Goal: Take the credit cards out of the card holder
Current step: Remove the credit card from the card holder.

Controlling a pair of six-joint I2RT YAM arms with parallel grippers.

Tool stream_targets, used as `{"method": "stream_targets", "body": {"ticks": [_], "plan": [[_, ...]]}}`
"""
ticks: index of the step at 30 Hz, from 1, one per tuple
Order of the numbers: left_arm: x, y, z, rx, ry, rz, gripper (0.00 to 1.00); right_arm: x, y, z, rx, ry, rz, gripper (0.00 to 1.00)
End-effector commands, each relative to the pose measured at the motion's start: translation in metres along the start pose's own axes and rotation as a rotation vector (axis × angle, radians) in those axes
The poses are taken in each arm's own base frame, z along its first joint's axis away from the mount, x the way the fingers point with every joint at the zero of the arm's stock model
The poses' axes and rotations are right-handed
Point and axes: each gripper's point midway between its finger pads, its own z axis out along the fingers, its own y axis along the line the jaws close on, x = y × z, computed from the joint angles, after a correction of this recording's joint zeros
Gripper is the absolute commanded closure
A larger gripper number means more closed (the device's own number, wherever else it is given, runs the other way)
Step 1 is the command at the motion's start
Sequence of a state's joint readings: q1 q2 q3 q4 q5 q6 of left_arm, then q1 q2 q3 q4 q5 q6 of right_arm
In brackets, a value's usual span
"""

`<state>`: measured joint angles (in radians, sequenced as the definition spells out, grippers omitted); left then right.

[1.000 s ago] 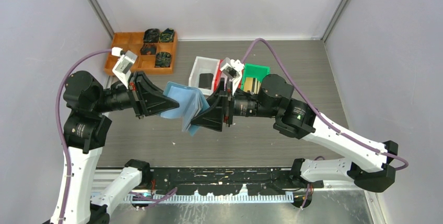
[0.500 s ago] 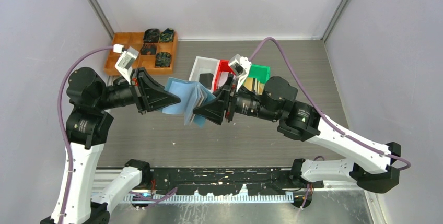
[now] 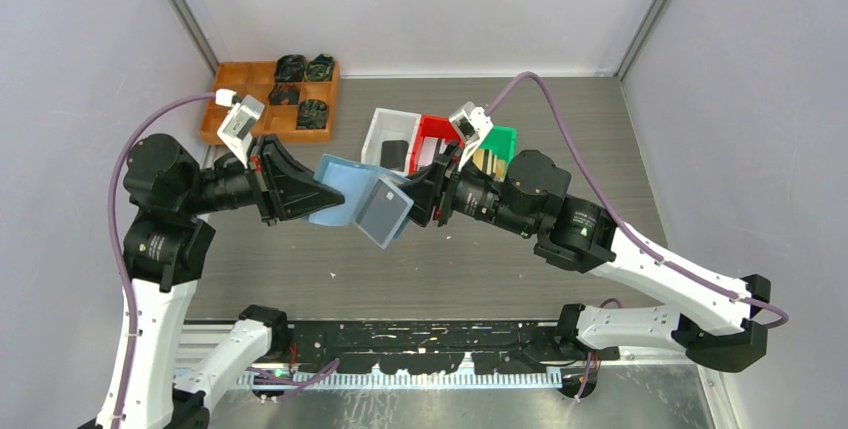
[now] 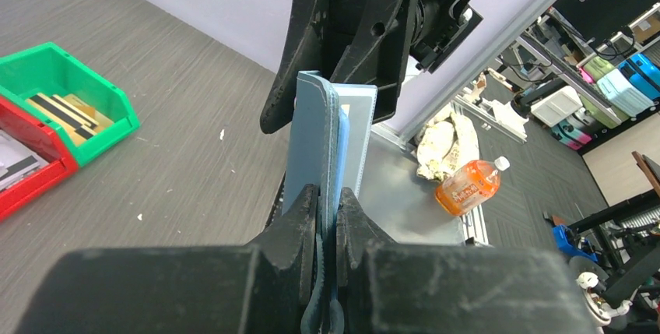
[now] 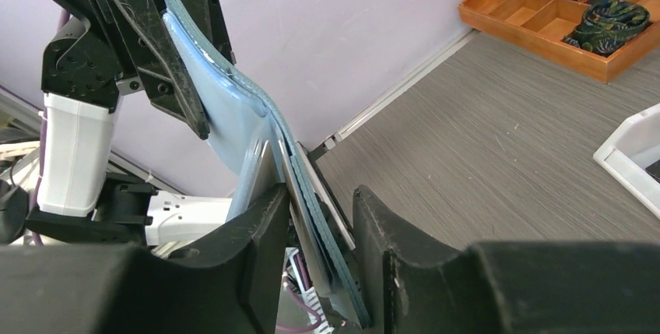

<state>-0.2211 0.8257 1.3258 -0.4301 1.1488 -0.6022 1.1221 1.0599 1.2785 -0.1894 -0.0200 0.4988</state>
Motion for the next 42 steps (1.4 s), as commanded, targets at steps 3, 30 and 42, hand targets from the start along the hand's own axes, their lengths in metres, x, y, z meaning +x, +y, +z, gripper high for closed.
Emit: {"method": "stream_targets", "body": {"ticks": [3,30,42], "plan": [[-0.011,-0.022,-0.004,0.046,-0.021,0.074,1.0,-0.016,0.009,-0.002,-0.029,-0.057,0.019,0.59],[0.021,0.011,-0.012,-0.082,0.015,0.285,0.0,-0.014,0.018,0.016,0.075,0.088,0.103,0.99],[0.062,0.073,-0.028,-0.294,0.054,0.501,0.0,0.024,-0.057,0.039,0.776,0.309,-0.342,0.99]]}}
